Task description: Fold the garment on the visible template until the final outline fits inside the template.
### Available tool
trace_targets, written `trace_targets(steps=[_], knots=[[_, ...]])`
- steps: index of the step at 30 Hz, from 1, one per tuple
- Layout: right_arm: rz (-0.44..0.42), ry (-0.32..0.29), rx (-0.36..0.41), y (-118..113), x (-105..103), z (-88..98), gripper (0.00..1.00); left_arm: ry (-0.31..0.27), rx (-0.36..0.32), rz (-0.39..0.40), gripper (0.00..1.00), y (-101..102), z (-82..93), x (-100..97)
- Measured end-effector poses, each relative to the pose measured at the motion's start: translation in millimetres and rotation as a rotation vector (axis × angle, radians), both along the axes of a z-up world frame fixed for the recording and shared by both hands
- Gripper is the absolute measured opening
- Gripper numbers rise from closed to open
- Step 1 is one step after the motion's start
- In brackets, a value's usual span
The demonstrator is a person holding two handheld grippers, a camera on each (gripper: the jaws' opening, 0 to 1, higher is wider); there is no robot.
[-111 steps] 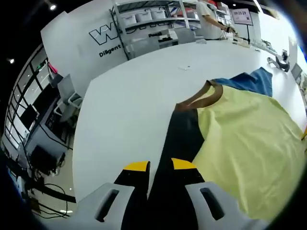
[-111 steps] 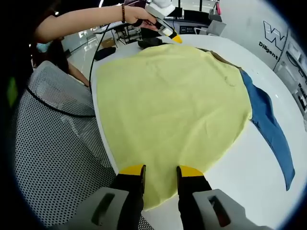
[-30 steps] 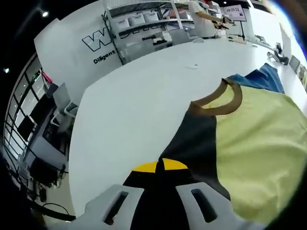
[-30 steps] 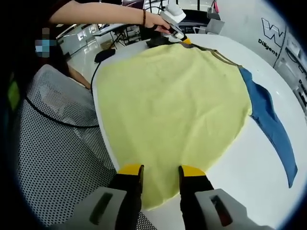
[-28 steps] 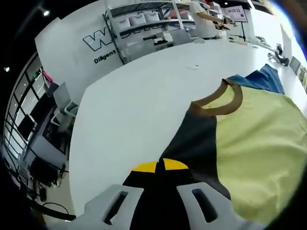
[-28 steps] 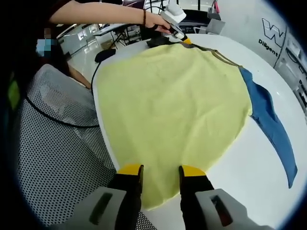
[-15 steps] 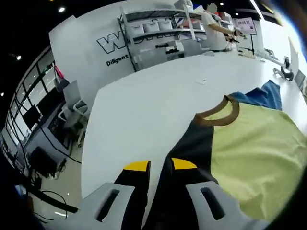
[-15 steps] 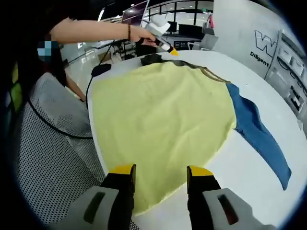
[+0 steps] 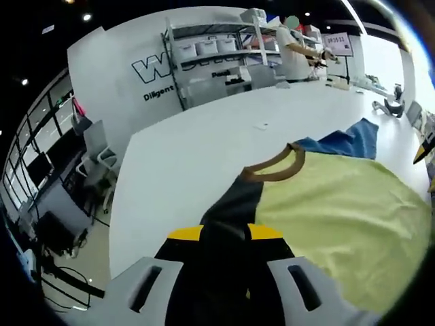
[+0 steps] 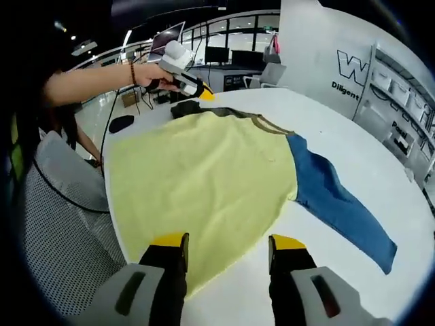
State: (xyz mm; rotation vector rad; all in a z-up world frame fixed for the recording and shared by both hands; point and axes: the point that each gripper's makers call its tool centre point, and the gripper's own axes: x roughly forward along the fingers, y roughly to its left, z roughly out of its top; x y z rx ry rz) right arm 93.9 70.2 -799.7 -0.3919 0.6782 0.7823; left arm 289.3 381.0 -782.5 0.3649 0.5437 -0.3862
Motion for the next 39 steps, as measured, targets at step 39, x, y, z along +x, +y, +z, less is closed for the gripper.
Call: trace_targets(steps=[39], knots=[[-0.329,-0.125,0.064,-114,97,33.7,0.52,-0.134,-0.265,-0.003,0.20,-94,59.5,-134.5]])
